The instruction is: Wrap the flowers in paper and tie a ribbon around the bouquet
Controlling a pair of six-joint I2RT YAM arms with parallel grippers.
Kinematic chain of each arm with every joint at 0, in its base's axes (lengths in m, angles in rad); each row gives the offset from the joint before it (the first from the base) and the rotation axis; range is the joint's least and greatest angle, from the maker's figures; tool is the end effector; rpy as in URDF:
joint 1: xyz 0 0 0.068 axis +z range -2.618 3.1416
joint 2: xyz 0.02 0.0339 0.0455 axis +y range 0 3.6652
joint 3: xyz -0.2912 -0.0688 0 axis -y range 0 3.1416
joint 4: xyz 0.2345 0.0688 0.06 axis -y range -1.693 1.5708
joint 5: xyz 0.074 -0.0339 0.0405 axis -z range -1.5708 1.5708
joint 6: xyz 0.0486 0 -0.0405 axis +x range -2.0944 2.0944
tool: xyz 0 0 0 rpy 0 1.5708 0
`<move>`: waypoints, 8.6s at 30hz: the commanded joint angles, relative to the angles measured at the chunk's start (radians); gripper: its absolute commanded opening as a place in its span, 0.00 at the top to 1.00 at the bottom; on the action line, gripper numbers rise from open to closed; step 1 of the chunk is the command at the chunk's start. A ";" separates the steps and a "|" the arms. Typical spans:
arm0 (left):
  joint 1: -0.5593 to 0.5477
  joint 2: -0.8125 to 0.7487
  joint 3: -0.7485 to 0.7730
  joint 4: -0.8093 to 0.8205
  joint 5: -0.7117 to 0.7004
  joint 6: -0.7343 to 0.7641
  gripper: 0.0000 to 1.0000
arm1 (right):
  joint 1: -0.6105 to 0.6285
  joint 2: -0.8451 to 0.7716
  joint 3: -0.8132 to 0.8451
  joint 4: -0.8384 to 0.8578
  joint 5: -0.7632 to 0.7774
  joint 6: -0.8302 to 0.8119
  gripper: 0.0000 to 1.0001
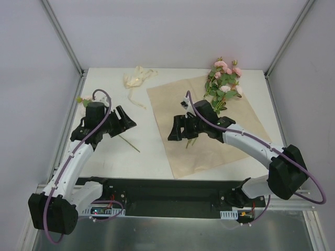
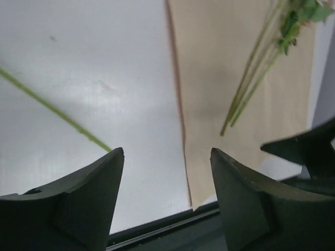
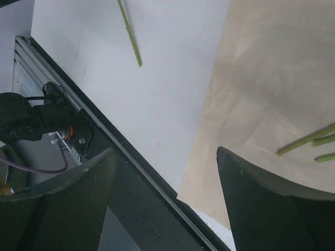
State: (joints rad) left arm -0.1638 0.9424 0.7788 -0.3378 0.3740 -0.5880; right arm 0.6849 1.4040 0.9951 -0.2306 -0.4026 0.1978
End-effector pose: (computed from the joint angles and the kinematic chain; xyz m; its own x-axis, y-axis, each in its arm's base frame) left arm 0.1890 -0.0492 0.3128 -0.6541 -0.4152 -0.6322 0.1263 0.7642 -0.6325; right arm 0.2249 0.2083 0.2916 -0.6154 -0.2692 -0.7408 -0.7186 0.5779 0.3870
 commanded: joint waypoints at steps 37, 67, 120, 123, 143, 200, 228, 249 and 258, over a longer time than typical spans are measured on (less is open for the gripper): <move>0.377 0.872 0.339 -0.155 -0.198 -0.431 0.43 | 0.096 -0.376 -0.125 -0.101 0.288 0.097 0.21; 0.304 0.874 0.393 -0.086 -0.193 -0.408 1.00 | 0.110 -0.290 -0.124 -0.078 0.249 0.080 0.20; -0.491 0.385 0.197 0.295 0.086 -0.279 0.72 | 0.076 -0.125 -0.150 0.235 0.200 0.235 0.99; -0.439 0.311 0.171 0.296 0.102 -0.199 0.36 | 0.009 -0.157 -0.145 0.114 0.336 0.305 1.00; -0.349 -0.025 -0.102 0.284 0.229 -0.130 0.13 | -0.251 0.343 0.279 -0.022 0.792 0.252 1.00; -0.615 0.565 -0.408 0.804 0.161 -0.518 0.53 | 0.185 -0.375 -0.282 -0.199 0.591 0.135 0.29; -0.732 0.765 -0.270 1.105 0.224 -0.786 1.00 | 0.567 -0.461 -0.454 -0.016 0.848 -0.116 0.26; -0.634 0.704 -0.260 1.200 0.309 -0.837 1.00 | 0.581 -0.240 -0.403 0.138 0.798 -0.248 0.53; -0.602 0.697 -0.273 1.263 0.338 -0.863 1.00 | 0.516 -0.257 -0.415 0.171 0.749 -0.222 0.73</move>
State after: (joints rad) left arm -0.7773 1.6726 0.5037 0.8501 0.6746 -1.4353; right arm 1.2194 1.1614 0.5510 -0.0975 0.3626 -0.0368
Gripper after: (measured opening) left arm 0.003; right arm 0.296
